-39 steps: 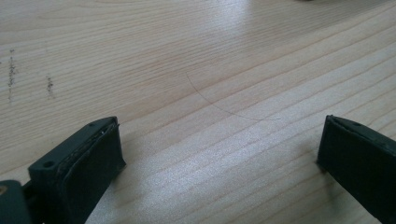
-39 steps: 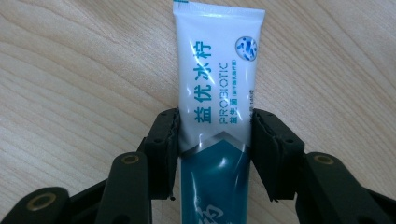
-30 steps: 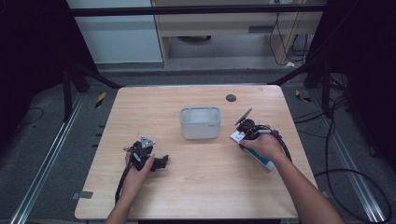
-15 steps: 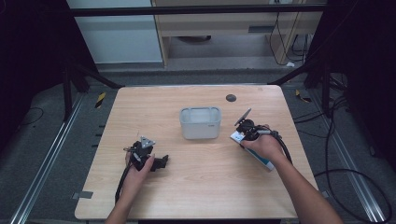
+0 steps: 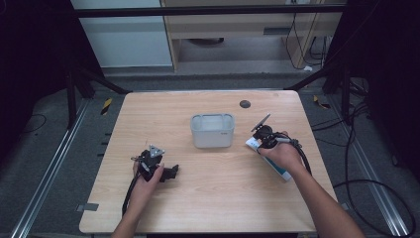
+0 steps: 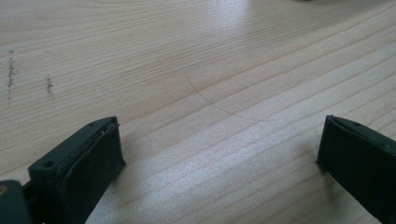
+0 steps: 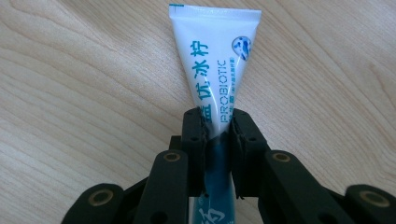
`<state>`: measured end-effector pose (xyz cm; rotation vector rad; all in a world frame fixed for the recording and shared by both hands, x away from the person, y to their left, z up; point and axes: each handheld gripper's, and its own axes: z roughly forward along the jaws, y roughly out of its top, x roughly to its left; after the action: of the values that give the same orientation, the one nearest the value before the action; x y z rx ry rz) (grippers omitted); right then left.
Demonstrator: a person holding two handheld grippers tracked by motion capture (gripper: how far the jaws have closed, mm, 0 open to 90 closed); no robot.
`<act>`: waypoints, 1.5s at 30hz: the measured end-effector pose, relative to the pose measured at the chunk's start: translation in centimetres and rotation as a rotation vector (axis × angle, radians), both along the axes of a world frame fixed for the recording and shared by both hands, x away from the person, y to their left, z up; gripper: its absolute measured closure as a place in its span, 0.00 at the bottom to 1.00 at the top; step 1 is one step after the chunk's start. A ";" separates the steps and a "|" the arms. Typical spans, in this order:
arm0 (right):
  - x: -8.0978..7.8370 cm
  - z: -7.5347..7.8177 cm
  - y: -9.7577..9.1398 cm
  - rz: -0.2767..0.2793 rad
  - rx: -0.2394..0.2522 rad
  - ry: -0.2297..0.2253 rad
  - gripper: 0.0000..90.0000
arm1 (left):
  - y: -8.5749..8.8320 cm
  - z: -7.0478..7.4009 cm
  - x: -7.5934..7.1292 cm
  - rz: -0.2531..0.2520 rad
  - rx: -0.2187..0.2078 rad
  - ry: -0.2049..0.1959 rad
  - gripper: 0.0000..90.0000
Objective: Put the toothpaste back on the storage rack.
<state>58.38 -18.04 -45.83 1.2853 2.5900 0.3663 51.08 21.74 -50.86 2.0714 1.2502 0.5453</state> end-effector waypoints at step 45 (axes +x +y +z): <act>-0.1 4.3 -2.1 -0.033 0.083 -0.068 0.89 | 0.0 0.0 0.0 0.000 0.000 0.000 0.00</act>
<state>58.32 -20.18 -41.55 1.3172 2.5182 0.5073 51.09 21.74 -50.85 2.0720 1.2497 0.5452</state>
